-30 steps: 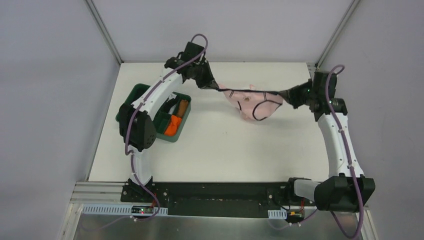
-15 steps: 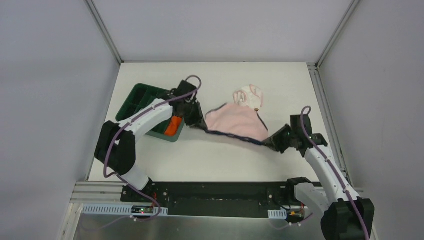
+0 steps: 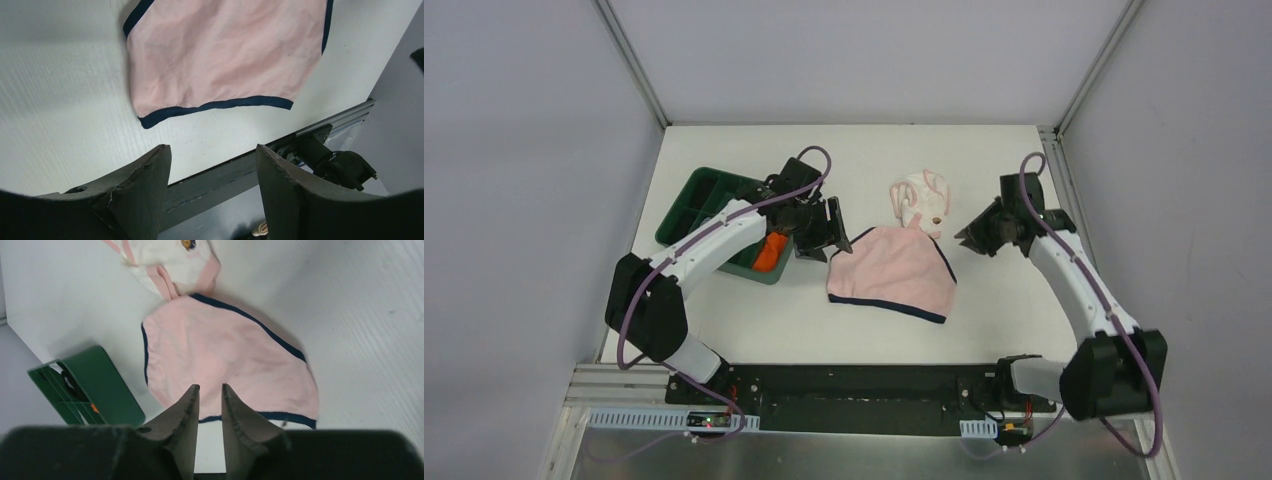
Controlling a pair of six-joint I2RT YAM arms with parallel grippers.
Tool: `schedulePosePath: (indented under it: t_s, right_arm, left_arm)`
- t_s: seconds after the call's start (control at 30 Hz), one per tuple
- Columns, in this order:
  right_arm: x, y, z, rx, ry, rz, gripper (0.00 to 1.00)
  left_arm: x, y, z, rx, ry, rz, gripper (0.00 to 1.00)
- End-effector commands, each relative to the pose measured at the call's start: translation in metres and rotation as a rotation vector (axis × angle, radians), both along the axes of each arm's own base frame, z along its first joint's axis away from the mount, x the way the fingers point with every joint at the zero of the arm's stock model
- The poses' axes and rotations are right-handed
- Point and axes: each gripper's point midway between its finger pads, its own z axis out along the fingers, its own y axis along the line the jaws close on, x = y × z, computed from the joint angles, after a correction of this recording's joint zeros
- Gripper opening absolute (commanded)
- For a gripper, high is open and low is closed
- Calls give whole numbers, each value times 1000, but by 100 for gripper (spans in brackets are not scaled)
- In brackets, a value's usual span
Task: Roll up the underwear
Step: Flatten out the underwear at the center of the board.
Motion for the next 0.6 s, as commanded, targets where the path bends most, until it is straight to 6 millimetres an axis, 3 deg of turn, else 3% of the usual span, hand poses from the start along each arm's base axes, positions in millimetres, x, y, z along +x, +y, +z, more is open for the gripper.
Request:
schedulePosePath:
  t_s: [0.0,0.2,0.33,0.43,0.57]
  right_arm:
    - [57,27,10,22,-48,101,22]
    - [110,74,-22,54,51,205,22]
    - [142,87,-50,57,113,213,21]
    - [169,84,-66,3,131,199,21]
    - [198,46,-88,-126,192,117,21]
  left_arm:
    - [-6,6,-2,28,11,11,63]
    - [-13,19,1,41,-20,68,66]
    - [-21,19,1,21,6,75,66]
    - [-25,21,1,15,12,94,67]
    - [-28,22,5,2,6,99,70]
